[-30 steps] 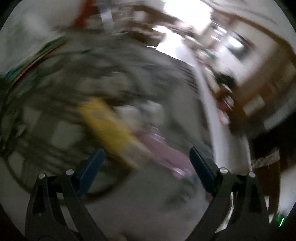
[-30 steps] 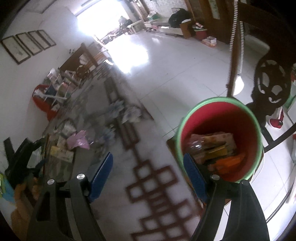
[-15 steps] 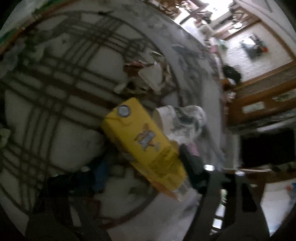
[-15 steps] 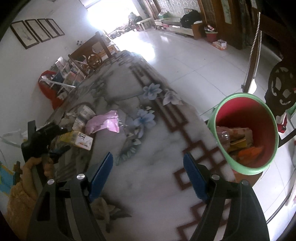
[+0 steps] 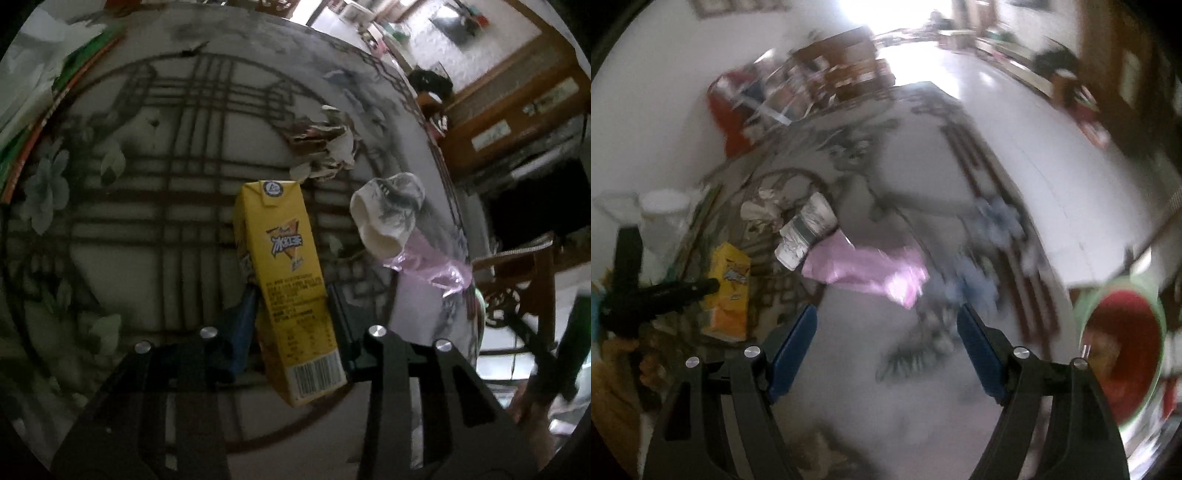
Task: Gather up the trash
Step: 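Grasp the yellow juice box with the left tool while the right tool grasps the pink bag, then carry the juice box and pink bag over the red bin and open both tools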
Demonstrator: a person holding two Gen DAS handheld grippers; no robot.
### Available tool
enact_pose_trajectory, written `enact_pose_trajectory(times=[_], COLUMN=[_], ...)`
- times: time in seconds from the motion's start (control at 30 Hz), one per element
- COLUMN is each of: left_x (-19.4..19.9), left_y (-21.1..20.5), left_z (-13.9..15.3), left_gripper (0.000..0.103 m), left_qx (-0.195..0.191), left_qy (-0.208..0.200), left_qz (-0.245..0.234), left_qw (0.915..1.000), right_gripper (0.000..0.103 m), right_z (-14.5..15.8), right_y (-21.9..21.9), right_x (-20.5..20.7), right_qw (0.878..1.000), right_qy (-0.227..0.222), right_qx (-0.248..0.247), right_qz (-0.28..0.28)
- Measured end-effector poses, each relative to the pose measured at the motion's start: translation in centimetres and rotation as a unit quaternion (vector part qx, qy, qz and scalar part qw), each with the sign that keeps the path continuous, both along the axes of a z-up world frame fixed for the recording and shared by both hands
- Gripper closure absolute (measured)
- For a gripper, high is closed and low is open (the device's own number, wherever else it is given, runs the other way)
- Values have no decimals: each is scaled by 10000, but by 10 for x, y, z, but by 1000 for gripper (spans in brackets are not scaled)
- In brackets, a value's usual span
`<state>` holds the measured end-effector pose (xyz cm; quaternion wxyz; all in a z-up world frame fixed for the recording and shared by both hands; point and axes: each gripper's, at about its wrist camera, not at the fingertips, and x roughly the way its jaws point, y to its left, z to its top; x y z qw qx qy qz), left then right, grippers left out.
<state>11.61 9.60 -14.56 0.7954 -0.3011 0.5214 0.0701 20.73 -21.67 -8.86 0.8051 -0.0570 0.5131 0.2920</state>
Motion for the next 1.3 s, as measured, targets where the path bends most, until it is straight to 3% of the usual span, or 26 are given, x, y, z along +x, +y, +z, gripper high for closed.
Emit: enact_pose_trajectory(times=[0.07,0.27,0.6,0.73,0.77,0.83,0.87,0.97,1.03,1.3], left_x=[1,-2,5,3,3,1,1,-4,-8,-31], left_y=[1,-5,-16,-15,-15,-17,-18,-21,-25,-42], left_z=[-2,-10,-24,-23,-21,-14,-10,3,12,50], left_gripper=[64,50,49,52,57,65,67,68,68,68], left_qx=[-1,-190,-188,-150,-95,60,142,276,367,775], left_qy=[-14,-26,78,10,-20,-89,-121,-260,-371,-817], left_qz=[-23,193,240,279,257,224,203,172,174,15], left_qw=[10000,9996,9995,9995,9996,9997,9996,9991,9985,9936], right_gripper=[14,14,14,26,33,56,56,71,76,77], right_z=[-5,-34,-71,-74,-77,-79,-79,-72,-65,-30], right_y=[20,70,95,100,102,102,101,95,90,59], right_x=[15,40,52,50,49,48,47,41,33,-6], right_qw=[9985,9816,9650,9617,9617,9631,9655,9737,9785,9934], right_qy=[-96,-126,63,69,83,32,48,52,13,84], right_qx=[-313,-1098,-1449,-1476,-1491,-1560,-1528,-1330,-1216,-541], right_qz=[436,1556,2185,2307,2299,2193,2109,1851,1665,1010])
